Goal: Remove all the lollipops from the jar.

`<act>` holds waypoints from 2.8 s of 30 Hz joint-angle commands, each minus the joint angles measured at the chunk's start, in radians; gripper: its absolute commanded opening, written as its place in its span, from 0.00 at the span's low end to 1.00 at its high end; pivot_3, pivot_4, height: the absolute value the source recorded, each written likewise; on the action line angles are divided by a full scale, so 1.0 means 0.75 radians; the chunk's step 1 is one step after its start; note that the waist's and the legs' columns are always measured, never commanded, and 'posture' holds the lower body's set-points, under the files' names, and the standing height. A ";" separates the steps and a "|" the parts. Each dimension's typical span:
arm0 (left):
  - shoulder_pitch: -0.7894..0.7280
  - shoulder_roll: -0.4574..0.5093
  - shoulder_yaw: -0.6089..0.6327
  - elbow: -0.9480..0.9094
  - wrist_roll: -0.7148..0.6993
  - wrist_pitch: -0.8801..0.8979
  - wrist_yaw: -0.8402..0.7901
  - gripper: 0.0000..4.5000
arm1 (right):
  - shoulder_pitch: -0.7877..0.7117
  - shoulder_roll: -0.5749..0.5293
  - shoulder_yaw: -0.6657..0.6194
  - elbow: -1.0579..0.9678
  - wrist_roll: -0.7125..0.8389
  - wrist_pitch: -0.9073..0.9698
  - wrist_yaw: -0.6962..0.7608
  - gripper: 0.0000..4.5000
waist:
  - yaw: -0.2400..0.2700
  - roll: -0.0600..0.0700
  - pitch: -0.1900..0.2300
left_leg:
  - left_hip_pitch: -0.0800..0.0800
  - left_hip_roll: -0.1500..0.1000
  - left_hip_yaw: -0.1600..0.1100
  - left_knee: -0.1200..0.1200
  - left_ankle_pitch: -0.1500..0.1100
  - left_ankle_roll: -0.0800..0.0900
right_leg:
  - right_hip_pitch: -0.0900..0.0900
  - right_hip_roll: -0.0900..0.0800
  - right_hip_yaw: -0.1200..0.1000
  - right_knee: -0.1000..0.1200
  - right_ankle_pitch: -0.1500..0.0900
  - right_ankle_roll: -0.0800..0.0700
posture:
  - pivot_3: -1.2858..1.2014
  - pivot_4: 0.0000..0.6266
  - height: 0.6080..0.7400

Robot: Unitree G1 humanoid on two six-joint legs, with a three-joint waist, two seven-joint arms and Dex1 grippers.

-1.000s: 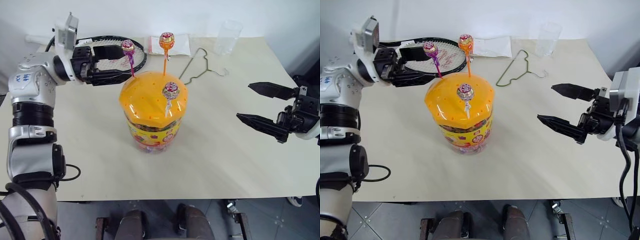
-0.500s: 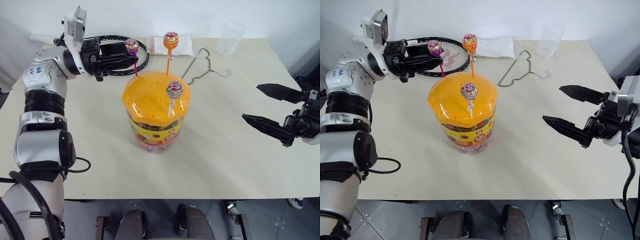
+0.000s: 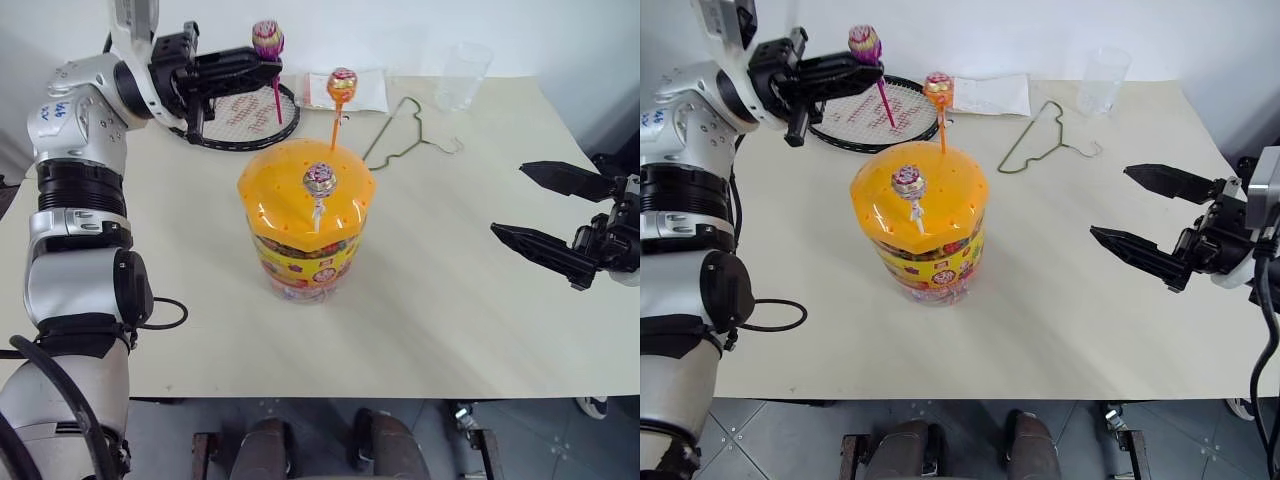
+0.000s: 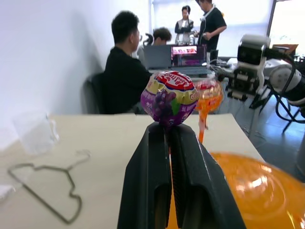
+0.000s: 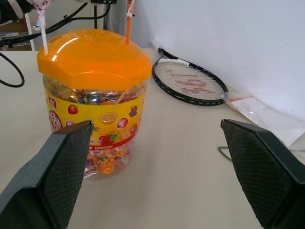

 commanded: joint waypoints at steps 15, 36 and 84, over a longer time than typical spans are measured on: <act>0.353 0.507 -0.229 -0.351 0.458 0.774 0.717 0.01 | -0.156 -0.023 0.112 0.083 0.042 0.021 0.091 1.00 | -0.026 0.000 0.000 | 0.002 0.000 0.001 -0.002 0.000 0.000 | -0.001 0.000 0.002 0.001 0.000 0.000 | 0.52 0.24 1.00; 0.836 0.774 -0.322 -0.419 0.484 1.242 0.825 0.17 | -0.267 0.015 0.223 0.176 -0.010 -0.013 0.140 1.00 | 0.000 -0.009 0.000 | 0.000 0.001 0.002 0.000 -0.001 0.000 | -0.001 0.000 0.002 0.003 0.000 0.000 | 0.52 0.24 1.00; 0.865 0.517 0.342 -0.660 -0.333 0.273 -0.138 1.00 | -0.772 0.134 0.527 0.148 0.063 0.227 -0.043 1.00 | -0.033 -0.009 0.000 | -0.001 0.002 0.002 0.005 -0.001 0.000 | -0.003 0.000 0.003 0.006 0.000 0.000 | 0.52 0.24 1.00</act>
